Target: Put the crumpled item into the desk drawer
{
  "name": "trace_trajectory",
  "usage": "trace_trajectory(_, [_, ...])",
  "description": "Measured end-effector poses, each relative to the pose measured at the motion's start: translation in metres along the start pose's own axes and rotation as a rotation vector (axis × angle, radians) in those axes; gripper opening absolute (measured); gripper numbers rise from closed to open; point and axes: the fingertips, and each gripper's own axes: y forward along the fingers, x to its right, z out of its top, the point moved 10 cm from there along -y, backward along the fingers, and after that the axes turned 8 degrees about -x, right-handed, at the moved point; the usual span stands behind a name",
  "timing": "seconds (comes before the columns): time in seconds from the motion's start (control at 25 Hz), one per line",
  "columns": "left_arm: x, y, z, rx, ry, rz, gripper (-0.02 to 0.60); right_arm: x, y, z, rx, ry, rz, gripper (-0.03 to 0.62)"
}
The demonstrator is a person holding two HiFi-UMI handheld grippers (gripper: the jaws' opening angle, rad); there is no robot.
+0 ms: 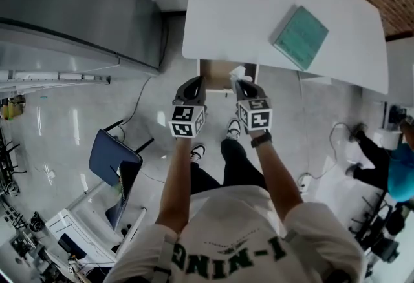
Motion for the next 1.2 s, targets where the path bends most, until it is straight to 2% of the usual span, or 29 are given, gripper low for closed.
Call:
trace_trajectory(0.4, [-0.010,0.050,-0.040,-0.069,-0.016,-0.030,-0.002,0.031,0.080,-0.031,-0.125,-0.093,-0.021,0.018])
trace_trajectory(0.6, [-0.022,0.071,-0.053,-0.084,-0.011,-0.046,-0.002,0.035,0.111,-0.043,-0.178,-0.094,-0.005,0.018])
trace_trajectory(0.88, [-0.031,0.091,-0.083,-0.123,-0.027,-0.066,-0.002,0.053,0.147,-0.052,-0.250,-0.182,-0.035,0.018])
trace_trajectory(1.2, [-0.042,0.106,-0.097,-0.147,0.016,-0.092,-0.002,0.063,0.174,-0.072,-0.303,-0.166,-0.052,0.018])
